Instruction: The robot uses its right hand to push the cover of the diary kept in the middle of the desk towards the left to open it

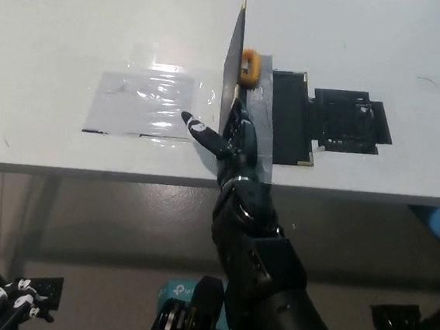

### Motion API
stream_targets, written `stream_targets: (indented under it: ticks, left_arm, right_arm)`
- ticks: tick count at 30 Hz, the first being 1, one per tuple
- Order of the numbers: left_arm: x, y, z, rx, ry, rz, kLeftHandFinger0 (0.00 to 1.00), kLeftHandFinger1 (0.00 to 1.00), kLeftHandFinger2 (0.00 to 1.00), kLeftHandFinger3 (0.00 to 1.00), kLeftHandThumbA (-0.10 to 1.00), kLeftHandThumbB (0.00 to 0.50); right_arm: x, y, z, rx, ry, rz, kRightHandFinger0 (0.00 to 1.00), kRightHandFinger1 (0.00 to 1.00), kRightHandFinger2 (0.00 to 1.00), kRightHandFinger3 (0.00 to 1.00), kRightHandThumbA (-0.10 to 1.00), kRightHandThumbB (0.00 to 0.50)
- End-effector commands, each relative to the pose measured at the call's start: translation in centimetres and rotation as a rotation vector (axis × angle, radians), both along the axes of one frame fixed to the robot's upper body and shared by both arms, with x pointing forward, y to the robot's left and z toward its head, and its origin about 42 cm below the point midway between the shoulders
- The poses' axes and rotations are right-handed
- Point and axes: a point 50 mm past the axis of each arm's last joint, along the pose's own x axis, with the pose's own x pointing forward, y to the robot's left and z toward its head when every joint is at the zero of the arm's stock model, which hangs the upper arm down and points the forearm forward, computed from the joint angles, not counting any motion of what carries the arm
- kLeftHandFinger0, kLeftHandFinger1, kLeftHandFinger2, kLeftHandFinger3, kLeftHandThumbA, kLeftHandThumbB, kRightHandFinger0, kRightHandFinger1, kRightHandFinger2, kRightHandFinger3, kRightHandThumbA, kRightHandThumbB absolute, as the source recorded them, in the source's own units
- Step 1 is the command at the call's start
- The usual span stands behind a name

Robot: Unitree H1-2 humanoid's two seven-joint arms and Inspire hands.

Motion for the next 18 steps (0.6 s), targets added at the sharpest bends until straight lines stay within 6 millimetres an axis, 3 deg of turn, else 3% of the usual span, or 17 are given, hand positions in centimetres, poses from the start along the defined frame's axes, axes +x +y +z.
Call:
stream_targets:
  ticks: [1, 4, 5, 7, 8, 9, 10, 11, 12, 13, 14, 15, 16, 17, 18]
  left_arm:
    - [1.3, 0.8, 1.8, 0.035, -0.034, -0.058, 0.43, 0.50, 0.29, 0.38, 0.48, 0.500]
    - [1.8, 1.0, 2.3, 0.051, -0.032, -0.065, 0.45, 0.52, 0.30, 0.38, 0.48, 0.500]
    - [1.9, 0.9, 2.7, 0.058, -0.035, -0.068, 0.47, 0.53, 0.31, 0.38, 0.47, 0.500]
    - [1.9, 0.9, 2.8, 0.057, -0.037, -0.069, 0.47, 0.53, 0.30, 0.36, 0.47, 0.500]
    - [1.9, 0.9, 2.9, 0.063, -0.039, -0.070, 0.47, 0.52, 0.30, 0.36, 0.47, 0.500]
    - [2.0, 0.9, 2.9, 0.066, -0.039, -0.071, 0.47, 0.53, 0.29, 0.35, 0.47, 0.500]
    - [2.0, 0.9, 3.0, 0.066, -0.037, -0.072, 0.47, 0.53, 0.29, 0.35, 0.47, 0.500]
    - [2.0, 0.9, 2.9, 0.066, -0.035, -0.074, 0.48, 0.54, 0.29, 0.36, 0.47, 0.500]
    - [2.0, 0.9, 3.0, 0.067, -0.032, -0.075, 0.50, 0.55, 0.30, 0.36, 0.48, 0.500]
    - [2.0, 0.9, 3.0, 0.069, -0.031, -0.072, 0.50, 0.54, 0.29, 0.35, 0.47, 0.500]
    - [2.0, 0.9, 2.9, 0.067, -0.033, -0.069, 0.49, 0.54, 0.29, 0.35, 0.47, 0.500]
    - [2.0, 0.8, 3.0, 0.067, -0.037, -0.069, 0.48, 0.53, 0.28, 0.34, 0.47, 0.500]
    - [2.0, 0.8, 3.0, 0.067, -0.037, -0.069, 0.48, 0.53, 0.28, 0.34, 0.47, 0.500]
    - [2.0, 0.8, 3.0, 0.064, -0.039, -0.071, 0.47, 0.52, 0.28, 0.33, 0.47, 0.500]
    - [2.0, 0.8, 3.0, 0.068, -0.039, -0.072, 0.47, 0.52, 0.28, 0.33, 0.47, 0.500]
  right_arm:
    - [1.0, 2.1, 4.7, -0.127, -0.203, 0.158, 1.00, 1.00, 1.00, 1.00, 0.91, 0.131]
    - [1.7, 0.7, 3.8, -0.332, -0.243, 0.195, 1.00, 1.00, 1.00, 1.00, 0.91, 0.127]
    - [2.0, -0.1, 3.0, -0.494, -0.260, 0.224, 1.00, 1.00, 1.00, 1.00, 0.99, 0.157]
    - [2.1, -0.6, 2.3, -0.553, -0.279, 0.240, 0.97, 1.00, 1.00, 0.97, 0.96, 0.193]
    - [2.0, -0.9, 1.9, -0.575, -0.272, 0.251, 0.44, 0.44, 0.32, 0.96, 0.87, 0.304]
    - [1.8, -1.2, 1.5, -0.608, -0.291, 0.269, 0.20, 0.33, 0.46, 0.96, 0.90, 0.190]
    - [1.5, -1.4, 1.1, -0.644, -0.322, 0.291, 0.24, 0.35, 0.48, 0.95, 0.90, 0.176]
    - [0.9, -1.9, -0.2, -0.739, -0.347, 0.353, 0.02, 0.16, 0.29, 0.82, 0.91, 0.152]
    - [0.7, -2.1, -0.7, -0.816, -0.364, 0.394, 0.00, 0.01, 0.10, 0.62, 0.97, 0.142]
    - [0.3, -2.2, -1.2, -0.907, -0.358, 0.441, 0.00, 0.00, 0.14, 0.64, 1.00, 0.162]
    - [0.0, -2.2, -1.6, -0.966, -0.359, 0.472, 0.33, 0.41, 0.51, 0.81, 1.00, 0.168]
    - [-0.4, -2.3, -2.1, -1.012, -0.378, 0.509, 0.64, 0.72, 0.80, 0.97, 1.00, 0.166]
    - [-0.4, -2.3, -2.1, -1.015, -0.378, 0.510, 0.67, 0.75, 0.82, 0.98, 1.00, 0.167]
    - [-1.0, -2.2, -2.6, -1.105, -0.394, 0.572, 0.82, 0.89, 0.97, 1.00, 1.00, 0.270]
    - [-1.3, -2.2, -3.0, -1.159, -0.402, 0.608, 0.85, 0.92, 1.00, 1.00, 1.00, 0.291]
